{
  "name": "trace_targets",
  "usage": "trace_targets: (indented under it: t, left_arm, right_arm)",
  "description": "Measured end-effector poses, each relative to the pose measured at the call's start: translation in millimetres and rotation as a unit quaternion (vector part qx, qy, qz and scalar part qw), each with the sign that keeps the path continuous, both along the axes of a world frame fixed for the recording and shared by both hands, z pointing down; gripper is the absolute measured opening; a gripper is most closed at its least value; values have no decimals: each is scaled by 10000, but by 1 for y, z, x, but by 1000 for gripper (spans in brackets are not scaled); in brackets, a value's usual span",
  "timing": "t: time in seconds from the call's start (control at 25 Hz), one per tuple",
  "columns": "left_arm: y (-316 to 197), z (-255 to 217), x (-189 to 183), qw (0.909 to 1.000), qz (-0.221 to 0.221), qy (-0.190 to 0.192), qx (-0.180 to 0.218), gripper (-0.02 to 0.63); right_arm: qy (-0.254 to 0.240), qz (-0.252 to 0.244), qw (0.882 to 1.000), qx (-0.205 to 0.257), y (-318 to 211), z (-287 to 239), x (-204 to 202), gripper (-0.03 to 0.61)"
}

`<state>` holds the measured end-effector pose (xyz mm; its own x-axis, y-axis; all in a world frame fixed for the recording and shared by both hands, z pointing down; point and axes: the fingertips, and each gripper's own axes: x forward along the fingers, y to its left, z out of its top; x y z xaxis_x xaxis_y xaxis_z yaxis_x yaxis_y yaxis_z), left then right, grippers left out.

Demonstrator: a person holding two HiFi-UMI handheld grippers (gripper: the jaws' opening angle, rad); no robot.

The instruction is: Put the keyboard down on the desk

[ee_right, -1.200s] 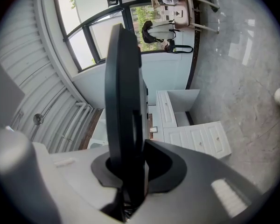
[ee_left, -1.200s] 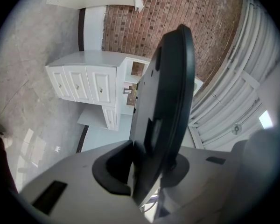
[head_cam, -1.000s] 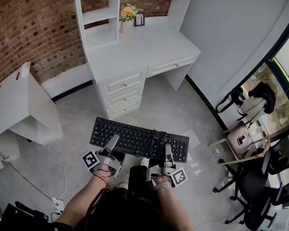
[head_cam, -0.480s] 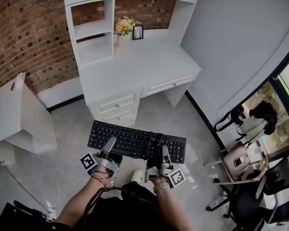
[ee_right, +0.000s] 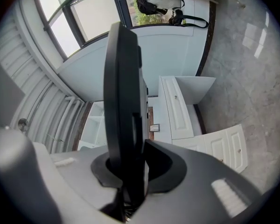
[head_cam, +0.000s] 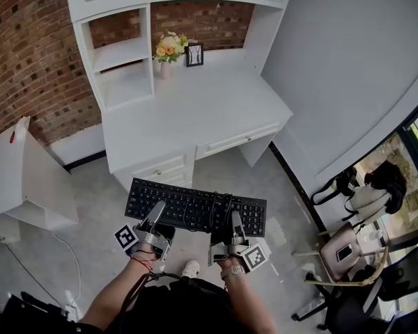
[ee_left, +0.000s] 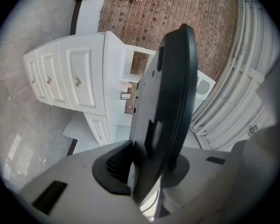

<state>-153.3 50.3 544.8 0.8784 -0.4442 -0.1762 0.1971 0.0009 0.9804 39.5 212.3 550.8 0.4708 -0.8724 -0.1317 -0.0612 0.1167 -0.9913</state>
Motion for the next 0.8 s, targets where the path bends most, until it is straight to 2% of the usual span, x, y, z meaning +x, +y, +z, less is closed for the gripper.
trace_targets:
  t: [0.32, 0.8]
  left_arm:
    - [-15, 7, 49, 9999, -83, 100, -74, 66]
    - [-50, 8, 85, 9999, -156, 21, -27, 66]
  right_arm:
    - [131, -129, 9998, -22, -21, -1, 53, 67]
    - [-18, -189, 9998, 43, -58, 8, 89, 67]
